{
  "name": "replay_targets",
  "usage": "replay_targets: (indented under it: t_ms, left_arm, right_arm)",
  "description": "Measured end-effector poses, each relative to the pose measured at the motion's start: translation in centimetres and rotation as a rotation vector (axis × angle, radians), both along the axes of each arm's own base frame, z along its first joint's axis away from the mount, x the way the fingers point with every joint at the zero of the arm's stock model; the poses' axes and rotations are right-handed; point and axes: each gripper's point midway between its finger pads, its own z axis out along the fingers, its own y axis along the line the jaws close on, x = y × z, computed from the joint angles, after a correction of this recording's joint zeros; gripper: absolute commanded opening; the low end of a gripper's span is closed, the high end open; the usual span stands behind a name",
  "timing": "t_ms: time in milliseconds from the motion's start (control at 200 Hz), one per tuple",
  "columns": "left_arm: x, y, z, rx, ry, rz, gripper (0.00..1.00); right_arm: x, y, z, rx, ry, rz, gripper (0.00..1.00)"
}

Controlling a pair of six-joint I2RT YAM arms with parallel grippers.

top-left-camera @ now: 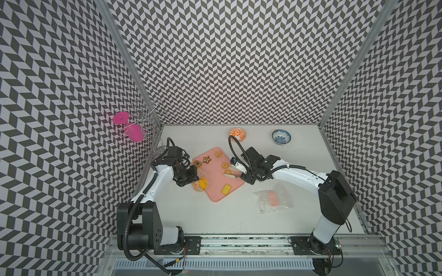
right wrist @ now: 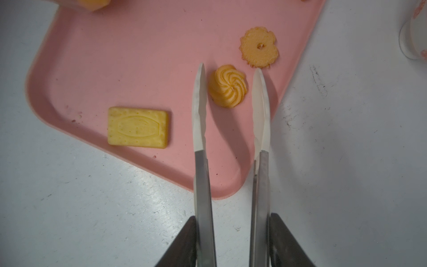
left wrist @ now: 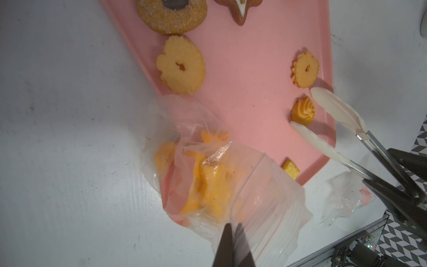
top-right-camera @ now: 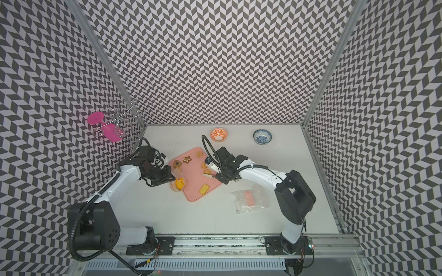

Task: Put the cookies into a resealable bag to prevent moisture
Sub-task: Pick up the cookie from the tray.

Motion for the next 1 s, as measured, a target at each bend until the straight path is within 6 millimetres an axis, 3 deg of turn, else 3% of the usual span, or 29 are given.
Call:
replay_targets:
  t_ms: [240, 591, 786, 1002]
  left_arm:
    - [0.0, 0.0, 0.0, -0.003, 0.0, -0.001, 0.0]
    - [0.0, -0.1, -0.1, -0.003, 0.002, -0.002, 0.0]
    - [0.1, -0.3, -0.5, -0.003, 0.015, -0.009, 0.0]
    - [0.2, -0.4, -1.0, -0.01, 0.031, -0.013, 0.0]
  right_arm:
    - [0.0, 0.1, -0.9, -0.018, 0.022, 0.002, 0.4]
    - [-0.3, -0.2, -0.6, -0.022, 0.033, -0.003, 0.3]
    - [-0.7, 0.1, 2.3, 0.062, 0.03, -0.007, 0.29]
    - [-2.5, 2.5, 7.4, 0.281, 0.067, 0.032, 0.29]
